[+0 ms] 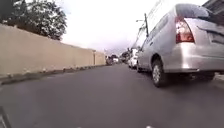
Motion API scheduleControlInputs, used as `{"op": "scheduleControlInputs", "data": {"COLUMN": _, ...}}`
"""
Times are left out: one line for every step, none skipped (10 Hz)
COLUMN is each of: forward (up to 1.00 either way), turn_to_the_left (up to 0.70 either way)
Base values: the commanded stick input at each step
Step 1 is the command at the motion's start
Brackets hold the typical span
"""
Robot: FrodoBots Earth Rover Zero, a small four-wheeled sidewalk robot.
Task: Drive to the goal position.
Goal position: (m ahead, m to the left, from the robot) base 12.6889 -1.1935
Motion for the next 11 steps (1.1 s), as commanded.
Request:
{"op": "scheduleControlInputs", "data": {"forward": 1.0, "turn_to_the_left": 0.0}}
{"op": "scheduleControlInputs", "data": {"forward": 1.0, "turn_to_the_left": 0.0}}
{"op": "scheduleControlInputs", "data": {"forward": 1.0, "turn_to_the_left": 0.0}}
{"op": "scheduleControlInputs", "data": {"forward": 1.0, "turn_to_the_left": 0.0}}
{"op": "scheduleControlInputs", "data": {"forward": 1.0, "turn_to_the_left": 0.0}}
{"op": "scheduleControlInputs", "data": {"forward": 1.0, "turn_to_the_left": 0.0}}
{"op": "scheduleControlInputs", "data": {"forward": 1.0, "turn_to_the_left": -0.13}}
{"op": "scheduleControlInputs", "data": {"forward": 1.0, "turn_to_the_left": -0.32}}
{"op": "scheduleControlInputs", "data": {"forward": 1.0, "turn_to_the_left": 0.0}}
{"op": "scheduleControlInputs", "data": {"forward": 1.0, "turn_to_the_left": 0.0}}
{"op": "scheduleControlInputs", "data": {"forward": 1.0, "turn_to_the_left": 0.0}}
